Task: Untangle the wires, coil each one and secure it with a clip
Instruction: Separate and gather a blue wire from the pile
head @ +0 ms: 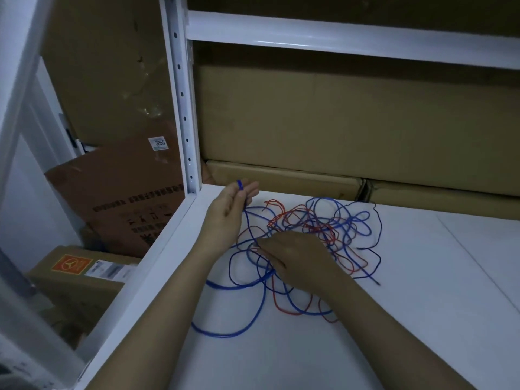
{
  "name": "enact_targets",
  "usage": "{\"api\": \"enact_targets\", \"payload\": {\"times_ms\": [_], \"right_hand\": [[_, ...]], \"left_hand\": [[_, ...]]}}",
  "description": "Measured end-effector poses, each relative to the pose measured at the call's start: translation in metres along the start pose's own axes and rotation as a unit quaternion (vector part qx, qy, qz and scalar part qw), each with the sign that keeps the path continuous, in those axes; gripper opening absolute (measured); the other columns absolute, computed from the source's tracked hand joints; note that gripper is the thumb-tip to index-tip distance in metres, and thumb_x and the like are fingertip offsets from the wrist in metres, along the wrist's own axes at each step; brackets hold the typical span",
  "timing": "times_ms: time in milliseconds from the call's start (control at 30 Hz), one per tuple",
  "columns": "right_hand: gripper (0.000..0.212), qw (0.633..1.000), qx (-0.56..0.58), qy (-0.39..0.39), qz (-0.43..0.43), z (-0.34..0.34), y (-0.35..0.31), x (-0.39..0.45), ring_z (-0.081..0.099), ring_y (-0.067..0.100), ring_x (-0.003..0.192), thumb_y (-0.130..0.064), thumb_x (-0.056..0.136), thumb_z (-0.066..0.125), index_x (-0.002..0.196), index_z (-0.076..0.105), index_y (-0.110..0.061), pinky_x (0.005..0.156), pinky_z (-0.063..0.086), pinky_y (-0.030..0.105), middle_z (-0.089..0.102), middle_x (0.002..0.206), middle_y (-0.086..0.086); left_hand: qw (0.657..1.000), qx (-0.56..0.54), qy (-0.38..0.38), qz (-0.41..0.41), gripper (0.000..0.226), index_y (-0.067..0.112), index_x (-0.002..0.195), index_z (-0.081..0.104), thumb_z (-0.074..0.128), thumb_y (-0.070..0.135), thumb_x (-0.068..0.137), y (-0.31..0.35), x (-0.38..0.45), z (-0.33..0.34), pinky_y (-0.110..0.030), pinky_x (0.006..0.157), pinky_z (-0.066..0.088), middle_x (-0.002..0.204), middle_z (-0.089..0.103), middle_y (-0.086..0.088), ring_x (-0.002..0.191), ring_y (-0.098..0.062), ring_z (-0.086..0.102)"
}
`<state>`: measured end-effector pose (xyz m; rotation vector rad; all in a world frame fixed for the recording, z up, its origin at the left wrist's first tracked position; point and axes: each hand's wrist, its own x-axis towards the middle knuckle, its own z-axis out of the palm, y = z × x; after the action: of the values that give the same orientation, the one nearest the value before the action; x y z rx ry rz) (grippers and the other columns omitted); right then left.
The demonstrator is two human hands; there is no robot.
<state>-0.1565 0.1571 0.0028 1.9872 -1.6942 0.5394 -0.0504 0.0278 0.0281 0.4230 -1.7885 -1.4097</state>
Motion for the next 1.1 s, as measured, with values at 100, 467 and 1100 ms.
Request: {"api": "enact_targets", "payload": {"times_ms": [100, 467, 1100], "right_hand": [[0.032, 0.997, -0.044, 0.033, -0.055, -0.007, 0.001, 0.004, 0.058, 0.026, 0.061, 0.001, 0.062, 0.078, 0.092, 0.072, -0.007, 0.049, 0.047, 0.029, 0.063, 0.073, 0.006], [0.012, 0.963, 0.116, 0.189, 0.154, -0.034, 0.039, 0.029, 0.056, 0.007, 0.073, -0.018, 0.089, 0.065, 0.088, 0.076, -0.014, 0.065, 0.044, 0.019, 0.067, 0.083, -0.006], [0.025, 0.953, 0.182, -0.076, 0.228, -0.001, -0.013, 0.031, 0.050, 0.008, 0.061, -0.028, 0.100, 0.049, 0.100, 0.070, -0.015, 0.060, 0.042, 0.029, 0.062, 0.069, -0.006]], "left_hand": [[0.993, 0.077, -0.087, 0.017, 0.029, 0.022, 0.127, 0.047, 0.033, 0.010, 0.104, -0.007, -0.001, -0.001, -0.017, 0.105, 0.039, 0.125, 0.056, 0.008, 0.115, 0.000, 0.055], [0.972, 0.012, -0.223, -0.079, 0.028, 0.009, 0.099, 0.064, 0.036, 0.007, 0.102, 0.019, -0.014, -0.005, -0.025, 0.079, 0.051, 0.080, 0.073, 0.000, 0.078, -0.014, 0.066], [0.982, -0.172, 0.072, -0.019, 0.025, 0.008, 0.115, 0.053, 0.030, 0.008, 0.105, 0.014, 0.003, -0.001, -0.021, 0.098, 0.047, 0.108, 0.068, 0.001, 0.103, -0.005, 0.066]]}}
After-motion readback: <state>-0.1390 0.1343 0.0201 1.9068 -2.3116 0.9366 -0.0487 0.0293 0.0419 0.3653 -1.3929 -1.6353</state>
